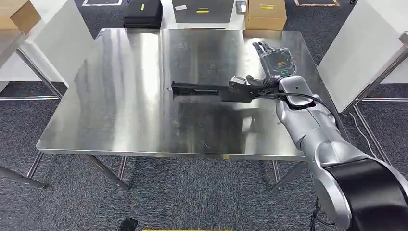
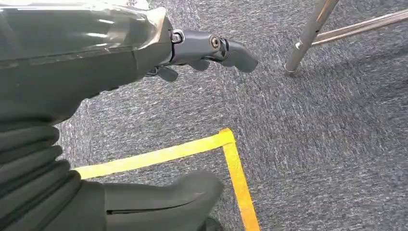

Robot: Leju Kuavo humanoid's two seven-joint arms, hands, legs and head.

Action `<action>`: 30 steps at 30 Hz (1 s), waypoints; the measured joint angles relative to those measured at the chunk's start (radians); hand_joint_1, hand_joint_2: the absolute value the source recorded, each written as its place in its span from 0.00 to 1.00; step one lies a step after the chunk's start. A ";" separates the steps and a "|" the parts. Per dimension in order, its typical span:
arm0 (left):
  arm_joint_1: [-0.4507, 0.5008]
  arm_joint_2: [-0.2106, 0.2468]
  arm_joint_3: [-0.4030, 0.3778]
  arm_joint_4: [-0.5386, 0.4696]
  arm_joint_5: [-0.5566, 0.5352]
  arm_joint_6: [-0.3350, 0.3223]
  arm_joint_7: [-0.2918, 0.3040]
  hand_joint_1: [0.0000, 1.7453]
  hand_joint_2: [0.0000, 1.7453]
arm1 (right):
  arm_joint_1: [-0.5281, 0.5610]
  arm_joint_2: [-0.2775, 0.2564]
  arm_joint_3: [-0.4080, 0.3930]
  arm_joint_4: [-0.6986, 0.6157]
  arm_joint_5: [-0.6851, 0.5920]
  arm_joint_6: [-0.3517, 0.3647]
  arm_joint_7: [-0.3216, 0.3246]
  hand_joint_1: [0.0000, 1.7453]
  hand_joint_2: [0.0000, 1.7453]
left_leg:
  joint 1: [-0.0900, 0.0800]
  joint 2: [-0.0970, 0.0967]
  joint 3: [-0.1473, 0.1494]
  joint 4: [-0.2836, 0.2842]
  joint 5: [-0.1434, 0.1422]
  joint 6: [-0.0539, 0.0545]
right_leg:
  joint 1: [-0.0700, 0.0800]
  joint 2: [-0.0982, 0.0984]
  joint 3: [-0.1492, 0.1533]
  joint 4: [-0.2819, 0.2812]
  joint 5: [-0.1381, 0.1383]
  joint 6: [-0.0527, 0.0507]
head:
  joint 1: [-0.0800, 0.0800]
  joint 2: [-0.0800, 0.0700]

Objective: Take the parts from the cabinet and place them on the table.

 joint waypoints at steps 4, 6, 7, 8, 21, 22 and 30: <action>0.000 0.000 0.000 0.000 0.000 0.000 0.001 0.00 0.00 | 0.000 -0.008 -0.001 0.001 0.000 0.000 0.008 0.00 1.00 | 0.000 0.000 0.000 0.000 0.000 0.000 | 0.000 0.000 0.000 0.000 0.000 0.000 | 0.000 0.000; 0.000 0.000 0.000 0.000 0.000 0.001 0.001 0.00 0.00 | 0.001 -0.011 -0.001 0.001 0.000 0.000 0.008 0.00 1.00 | 0.000 0.000 0.000 0.000 0.000 0.000 | 0.000 0.000 0.000 0.000 0.000 0.000 | 0.000 0.000; 0.000 0.000 0.000 0.000 0.000 0.001 0.001 0.00 0.00 | 0.001 -0.012 -0.001 0.002 0.000 0.000 0.008 0.00 1.00 | 0.000 0.000 0.000 0.000 0.000 0.000 | 0.000 0.000 0.000 0.000 0.000 0.000 | 0.000 0.000; 0.000 0.000 0.001 0.000 0.000 0.001 0.001 0.00 0.00 | 0.001 -0.013 -0.001 0.002 0.000 0.000 0.008 0.00 1.00 | 0.000 0.000 0.000 0.000 0.000 0.000 | 0.000 0.000 0.000 0.000 0.000 0.000 | 0.000 0.000; 0.002 -0.001 0.014 0.000 0.022 -0.019 0.007 0.00 0.00 | -0.015 -0.037 -0.045 0.005 -0.004 0.116 0.097 0.00 1.00 | 0.000 0.000 -0.001 0.000 0.000 0.000 | 0.000 0.000 0.000 0.000 0.000 0.000 | 0.000 0.000; 0.003 -0.001 0.016 0.000 0.023 -0.018 0.011 0.00 0.00 | -0.026 -0.045 -0.045 0.005 0.013 0.114 0.122 0.00 1.00 | 0.000 0.000 -0.001 0.000 0.000 0.000 | 0.000 0.000 0.000 0.000 0.000 0.000 | 0.000 0.000; 0.038 -0.007 0.056 0.001 0.058 -0.003 0.030 0.00 0.00 | -0.039 -0.176 -0.045 -0.128 0.094 -0.058 0.175 0.00 1.00 | 0.000 -0.003 -0.001 0.001 -0.002 0.000 | 0.000 -0.001 0.000 -0.005 0.000 0.001 | -0.001 0.000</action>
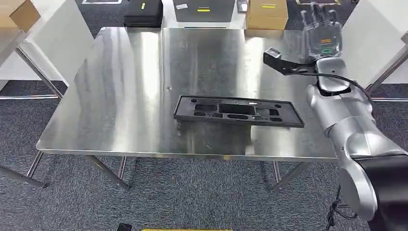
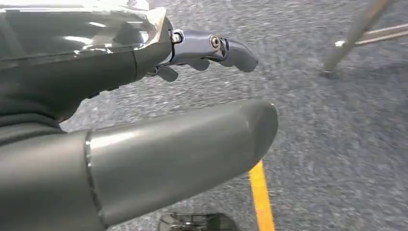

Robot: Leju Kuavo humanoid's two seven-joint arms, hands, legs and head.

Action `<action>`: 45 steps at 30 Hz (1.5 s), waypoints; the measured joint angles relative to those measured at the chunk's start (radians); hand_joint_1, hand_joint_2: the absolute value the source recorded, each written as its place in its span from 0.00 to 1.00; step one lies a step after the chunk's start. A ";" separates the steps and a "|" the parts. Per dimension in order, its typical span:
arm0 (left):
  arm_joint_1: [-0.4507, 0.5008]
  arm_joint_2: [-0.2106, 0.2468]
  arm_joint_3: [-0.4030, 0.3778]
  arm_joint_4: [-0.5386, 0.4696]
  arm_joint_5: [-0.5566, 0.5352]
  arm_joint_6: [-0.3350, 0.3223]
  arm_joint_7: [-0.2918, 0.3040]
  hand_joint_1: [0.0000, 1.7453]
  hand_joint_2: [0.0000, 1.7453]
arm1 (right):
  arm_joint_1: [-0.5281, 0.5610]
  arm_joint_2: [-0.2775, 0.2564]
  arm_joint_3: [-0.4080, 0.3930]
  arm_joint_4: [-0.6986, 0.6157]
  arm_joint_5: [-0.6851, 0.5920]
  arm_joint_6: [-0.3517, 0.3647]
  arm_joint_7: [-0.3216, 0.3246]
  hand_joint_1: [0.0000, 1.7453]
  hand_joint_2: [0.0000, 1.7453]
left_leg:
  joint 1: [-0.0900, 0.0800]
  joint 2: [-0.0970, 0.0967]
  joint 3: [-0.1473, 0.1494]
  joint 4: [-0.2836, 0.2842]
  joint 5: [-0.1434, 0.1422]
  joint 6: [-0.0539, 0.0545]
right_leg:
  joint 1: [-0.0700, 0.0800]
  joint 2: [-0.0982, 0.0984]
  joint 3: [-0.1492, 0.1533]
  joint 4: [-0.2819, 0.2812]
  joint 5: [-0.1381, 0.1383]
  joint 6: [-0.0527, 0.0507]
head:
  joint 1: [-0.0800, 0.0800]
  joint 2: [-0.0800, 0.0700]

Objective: Take the parts from the cabinet and place them on the table.

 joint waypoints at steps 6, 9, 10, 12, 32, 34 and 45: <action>0.032 -0.009 0.026 0.002 0.000 0.003 0.008 0.00 0.00 | 0.150 -0.166 -0.047 -0.261 -0.048 0.000 -0.038 0.00 1.00 | -0.001 -0.001 -0.002 0.000 -0.002 0.003 | 0.004 -0.001 0.002 -0.003 0.000 0.001 | 0.000 0.000; 0.030 -0.013 0.034 0.002 0.004 0.013 0.038 0.00 0.00 | 0.314 -0.274 -0.101 -0.434 -0.129 -0.056 -0.044 0.00 1.00 | 0.002 -0.013 0.004 0.000 -0.006 0.007 | 0.006 -0.010 0.000 -0.012 -0.005 0.002 | 0.001 0.000; 0.032 -0.014 0.038 0.002 0.006 0.019 0.049 0.00 0.00 | 0.411 -0.315 -0.145 -0.510 -0.167 -0.108 -0.057 0.00 0.00 | 0.006 -0.022 0.008 -0.001 -0.008 0.008 | 0.009 -0.021 0.012 -0.016 -0.010 -0.001 | -0.002 0.000; 0.043 -0.017 0.052 0.002 0.009 0.021 0.066 0.00 0.00 | 0.640 -0.340 -0.297 -0.679 -0.215 -0.181 -0.180 0.00 0.00 | 0.008 -0.033 0.014 -0.001 -0.014 0.006 | 0.017 -0.033 0.035 -0.019 -0.014 0.001 | 0.012 0.000; 0.041 -0.013 0.122 0.002 -0.024 0.004 0.152 0.00 0.00 | 1.133 0.222 -1.821 -0.874 -0.331 -0.203 -0.552 0.00 1.00 | 0.004 -0.003 0.046 -0.003 -0.040 0.005 | 0.012 -0.004 0.054 -0.021 -0.031 -0.004 | 0.009 0.000; 0.039 -0.013 0.122 0.002 -0.017 0.002 0.154 0.00 0.00 | 1.133 0.226 -1.843 -0.823 -0.314 -0.203 -0.517 0.00 1.00 | 0.005 -0.001 0.048 -0.003 -0.041 0.005 | 0.012 -0.003 0.050 -0.022 -0.032 -0.004 | 0.011 0.000; 0.018 -0.010 0.083 0.003 -0.044 -0.081 0.211 0.00 0.00 | 1.122 0.266 -1.881 -0.210 -0.042 -0.203 -0.105 0.00 1.00 | 0.014 0.006 0.067 -0.023 -0.031 0.023 | 0.010 -0.002 0.062 -0.018 -0.039 0.001 | 0.011 0.000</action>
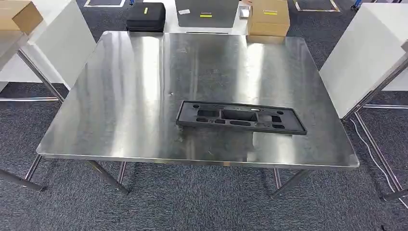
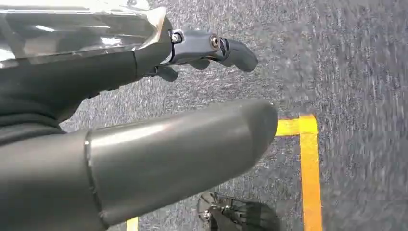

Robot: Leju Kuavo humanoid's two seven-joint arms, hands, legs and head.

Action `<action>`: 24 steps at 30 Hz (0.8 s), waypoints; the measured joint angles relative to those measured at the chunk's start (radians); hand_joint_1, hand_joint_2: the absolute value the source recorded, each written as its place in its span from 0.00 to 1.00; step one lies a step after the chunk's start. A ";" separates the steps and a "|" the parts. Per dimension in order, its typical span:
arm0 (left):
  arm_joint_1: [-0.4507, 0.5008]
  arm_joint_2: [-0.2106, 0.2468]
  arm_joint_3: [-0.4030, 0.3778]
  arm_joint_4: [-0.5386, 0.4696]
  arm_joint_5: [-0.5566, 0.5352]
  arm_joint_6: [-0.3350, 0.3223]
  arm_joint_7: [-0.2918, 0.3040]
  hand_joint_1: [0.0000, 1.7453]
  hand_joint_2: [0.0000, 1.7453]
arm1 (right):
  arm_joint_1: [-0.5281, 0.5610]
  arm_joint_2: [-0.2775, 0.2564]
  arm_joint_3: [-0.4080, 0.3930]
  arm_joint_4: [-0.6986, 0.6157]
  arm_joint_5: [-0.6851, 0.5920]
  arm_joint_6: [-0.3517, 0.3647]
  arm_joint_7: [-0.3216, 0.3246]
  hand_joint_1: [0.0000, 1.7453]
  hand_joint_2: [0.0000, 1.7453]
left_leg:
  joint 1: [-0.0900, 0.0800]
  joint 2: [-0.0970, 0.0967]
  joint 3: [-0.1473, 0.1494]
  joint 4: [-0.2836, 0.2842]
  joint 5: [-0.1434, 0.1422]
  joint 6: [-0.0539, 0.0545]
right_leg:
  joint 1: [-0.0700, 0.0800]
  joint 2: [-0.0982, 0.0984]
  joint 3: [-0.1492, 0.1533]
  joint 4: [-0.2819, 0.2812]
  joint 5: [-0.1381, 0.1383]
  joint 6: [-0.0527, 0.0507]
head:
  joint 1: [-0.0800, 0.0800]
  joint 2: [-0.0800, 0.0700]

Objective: Take the parts from the cabinet and place them on the table.

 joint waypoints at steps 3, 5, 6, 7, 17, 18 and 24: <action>-0.017 0.000 -0.036 0.000 -0.012 -0.041 0.021 0.00 0.00 | -0.008 0.004 -0.002 0.177 -0.063 0.009 -0.017 0.00 1.00 | -0.001 0.006 0.004 -0.008 0.006 0.005 | -0.009 -0.002 -0.083 0.181 -0.092 -0.011 | 0.005 0.000; -0.022 0.001 -0.039 0.000 -0.003 -0.047 0.022 0.00 0.00 | -0.008 0.002 0.006 0.246 -0.046 0.038 0.000 0.00 1.00 | -0.001 0.010 0.000 -0.006 0.008 0.003 | -0.018 -0.002 -0.145 0.314 -0.136 -0.004 | 0.005 0.000; -0.022 0.003 -0.039 0.000 0.003 -0.051 0.021 0.00 0.00 | -0.008 0.001 0.010 0.279 -0.035 0.052 0.009 0.00 1.00 | 0.001 0.011 -0.001 -0.006 0.010 0.000 | -0.024 -0.003 -0.144 0.319 -0.130 0.007 | 0.005 0.000; -0.022 0.004 -0.039 0.000 0.009 -0.051 0.018 0.00 0.00 | -0.007 0.000 0.012 0.297 -0.031 0.057 0.012 0.00 1.00 | 0.003 0.011 -0.002 -0.005 0.011 -0.004 | -0.029 -0.004 -0.124 0.283 -0.112 0.020 | 0.004 0.000; -0.019 0.018 -0.035 -0.001 0.028 -0.038 -0.008 0.00 0.00 | -0.014 -0.010 0.047 0.403 0.001 0.091 0.006 0.00 1.00 | 0.020 0.014 -0.054 0.099 -0.070 -0.075 | -0.041 -0.008 -0.009 0.027 0.010 -0.016 | -0.001 0.000; -0.019 0.018 -0.034 -0.001 0.028 -0.036 -0.011 0.00 0.00 | -0.013 -0.011 0.052 0.407 0.002 0.092 0.006 0.00 1.00 | 0.020 0.015 -0.082 0.177 -0.125 -0.080 | -0.038 -0.012 -0.018 0.028 0.016 -0.024 | -0.005 0.000; -0.013 0.020 -0.024 0.000 0.041 -0.039 -0.020 0.00 0.00 | -0.012 -0.015 0.066 0.422 0.019 0.093 0.013 0.00 0.00 | 0.020 0.019 0.025 0.125 -0.111 -0.067 | -0.028 -0.016 -0.068 0.032 0.052 -0.021 | -0.005 0.000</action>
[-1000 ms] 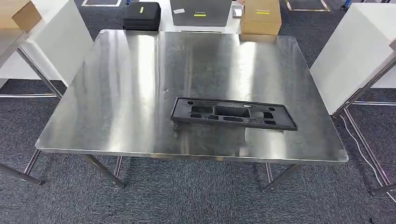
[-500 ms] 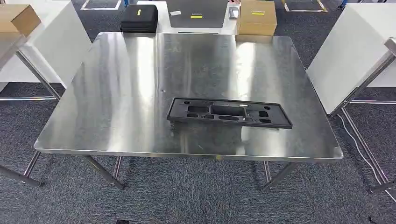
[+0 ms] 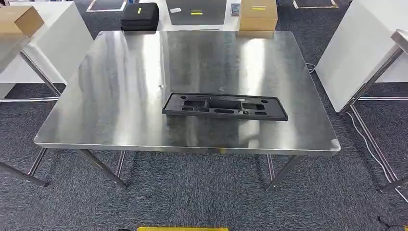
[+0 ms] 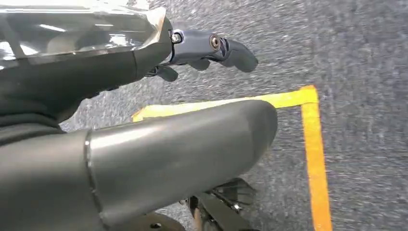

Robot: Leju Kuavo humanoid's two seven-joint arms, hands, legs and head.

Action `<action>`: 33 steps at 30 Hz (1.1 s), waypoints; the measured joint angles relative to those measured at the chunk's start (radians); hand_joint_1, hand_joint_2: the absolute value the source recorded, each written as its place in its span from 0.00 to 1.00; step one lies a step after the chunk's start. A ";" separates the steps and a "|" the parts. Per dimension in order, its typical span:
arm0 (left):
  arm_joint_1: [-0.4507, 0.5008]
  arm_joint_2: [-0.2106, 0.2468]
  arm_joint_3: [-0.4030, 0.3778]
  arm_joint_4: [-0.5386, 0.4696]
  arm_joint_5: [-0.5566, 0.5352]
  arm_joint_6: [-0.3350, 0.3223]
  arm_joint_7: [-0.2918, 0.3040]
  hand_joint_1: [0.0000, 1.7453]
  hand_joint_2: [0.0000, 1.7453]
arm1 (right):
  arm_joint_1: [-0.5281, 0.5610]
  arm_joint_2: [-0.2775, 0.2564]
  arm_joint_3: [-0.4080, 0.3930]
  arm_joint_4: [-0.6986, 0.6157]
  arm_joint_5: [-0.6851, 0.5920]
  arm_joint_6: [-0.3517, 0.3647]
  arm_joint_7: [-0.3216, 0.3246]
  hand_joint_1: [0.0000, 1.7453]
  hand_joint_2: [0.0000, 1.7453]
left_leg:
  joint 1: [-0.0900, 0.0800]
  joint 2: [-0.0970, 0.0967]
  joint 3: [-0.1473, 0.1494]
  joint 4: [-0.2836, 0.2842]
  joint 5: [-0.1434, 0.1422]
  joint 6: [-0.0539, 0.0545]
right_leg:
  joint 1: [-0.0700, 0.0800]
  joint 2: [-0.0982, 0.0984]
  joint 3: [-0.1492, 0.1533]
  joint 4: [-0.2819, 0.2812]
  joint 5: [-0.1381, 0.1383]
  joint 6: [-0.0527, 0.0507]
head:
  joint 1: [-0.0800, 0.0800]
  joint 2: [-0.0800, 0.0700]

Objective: Take the parts from the cabinet and place them on the table.

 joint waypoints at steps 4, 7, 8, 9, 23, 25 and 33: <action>-0.003 0.003 0.001 0.000 0.001 0.002 -0.003 0.00 0.00 | -0.001 -0.001 0.012 0.005 0.003 0.001 0.002 0.00 0.00 | -0.015 0.000 0.060 -0.110 0.020 0.020 | 0.004 -0.002 -0.009 -0.001 0.024 0.025 | 0.000 0.000; -0.001 0.002 0.003 0.000 0.002 0.003 -0.003 0.00 0.00 | 0.003 -0.006 0.015 0.008 0.003 0.001 0.002 0.00 0.00 | -0.011 0.010 0.039 -0.132 0.064 0.044 | 0.005 -0.003 -0.023 0.009 0.027 0.039 | 0.002 0.000; -0.002 0.004 0.003 0.000 0.002 0.004 -0.003 0.00 0.00 | 0.004 -0.005 0.016 0.010 0.003 0.001 0.002 0.00 0.00 | -0.012 0.005 0.027 -0.136 0.075 0.057 | 0.009 -0.001 -0.043 0.046 -0.024 0.028 | 0.005 0.000; -0.002 0.004 0.004 0.000 0.002 0.005 -0.003 0.00 0.00 | 0.005 -0.006 0.016 0.011 0.004 0.001 0.003 0.00 0.00 | -0.013 0.007 0.014 -0.136 0.085 0.058 | 0.008 0.000 -0.064 0.108 -0.085 0.016 | 0.006 0.000; 0.005 0.003 0.006 0.001 -0.017 0.016 -0.016 0.00 0.00 | 0.004 -0.018 0.041 0.016 0.024 0.063 0.012 0.00 0.00 | -0.014 0.006 -0.109 -0.090 0.146 0.007 | 0.002 -0.003 0.144 -0.047 -0.091 -0.008 | -0.001 0.000; 0.009 0.003 0.007 0.001 -0.015 0.017 -0.019 0.00 0.00 | 0.005 -0.019 0.043 0.016 0.027 0.064 0.013 0.00 0.00 | -0.009 0.005 -0.142 0.031 0.014 -0.005 | 0.004 -0.005 0.122 -0.046 -0.072 -0.018 | -0.007 0.000; 0.007 0.013 0.015 0.001 -0.013 0.009 -0.040 0.00 0.00 | 0.005 -0.010 0.059 0.018 0.025 0.050 -0.002 0.00 0.00 | -0.004 0.001 0.045 -0.098 0.029 0.000 | 0.008 -0.007 0.039 0.001 -0.032 0.006 | -0.006 0.000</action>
